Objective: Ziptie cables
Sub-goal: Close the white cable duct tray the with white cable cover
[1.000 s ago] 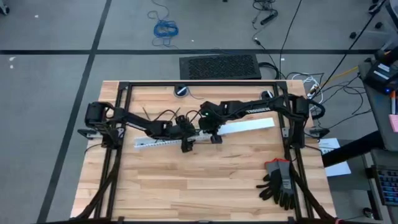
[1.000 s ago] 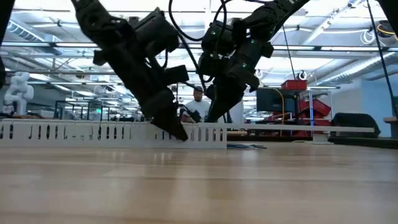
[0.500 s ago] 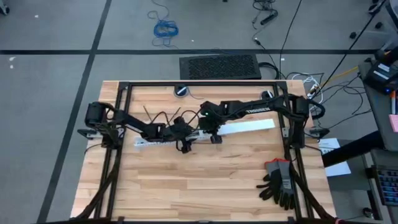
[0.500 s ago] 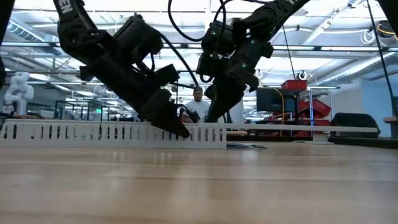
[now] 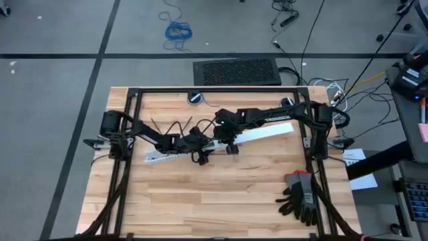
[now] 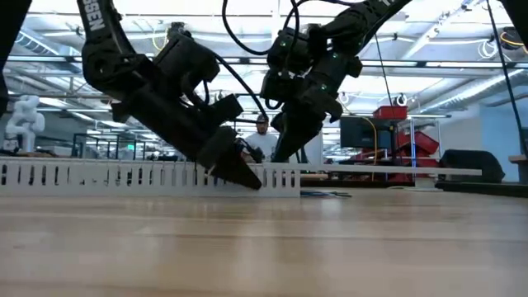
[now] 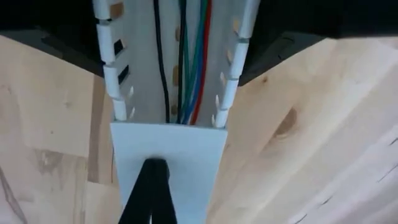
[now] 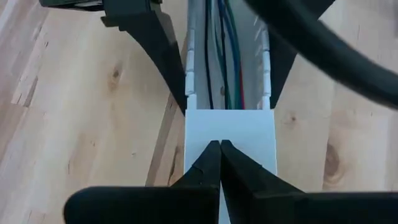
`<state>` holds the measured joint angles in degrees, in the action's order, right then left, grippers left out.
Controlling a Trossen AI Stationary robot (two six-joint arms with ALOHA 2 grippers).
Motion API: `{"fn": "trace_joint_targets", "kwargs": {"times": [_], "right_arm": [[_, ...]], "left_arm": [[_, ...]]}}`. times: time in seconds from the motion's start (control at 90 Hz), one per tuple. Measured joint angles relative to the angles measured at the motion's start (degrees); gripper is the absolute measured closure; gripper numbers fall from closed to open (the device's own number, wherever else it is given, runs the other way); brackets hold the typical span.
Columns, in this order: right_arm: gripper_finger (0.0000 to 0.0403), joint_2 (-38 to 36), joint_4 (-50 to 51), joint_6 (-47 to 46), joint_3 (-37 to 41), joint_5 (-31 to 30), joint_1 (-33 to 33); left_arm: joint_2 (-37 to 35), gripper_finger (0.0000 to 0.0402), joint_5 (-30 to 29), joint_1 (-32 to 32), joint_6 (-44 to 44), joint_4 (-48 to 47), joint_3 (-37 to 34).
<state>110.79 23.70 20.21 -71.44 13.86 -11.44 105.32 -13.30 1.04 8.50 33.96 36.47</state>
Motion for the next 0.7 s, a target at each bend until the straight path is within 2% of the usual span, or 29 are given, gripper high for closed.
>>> {"fn": "trace_joint_targets", "kwargs": {"times": [0.267, 0.7], "right_arm": [[0.0403, 0.56, -5.1, 0.04, 0.09, 0.37, 1.24], [0.0403, 2.07, -8.58, -0.67, 0.0, 1.29, 1.38]], "left_arm": [[0.04, 0.0149, 0.0, -0.04, -0.25, -0.72, 0.0], [0.11, 0.0153, 0.34, 0.0, 0.05, -1.6, -0.02]]}}
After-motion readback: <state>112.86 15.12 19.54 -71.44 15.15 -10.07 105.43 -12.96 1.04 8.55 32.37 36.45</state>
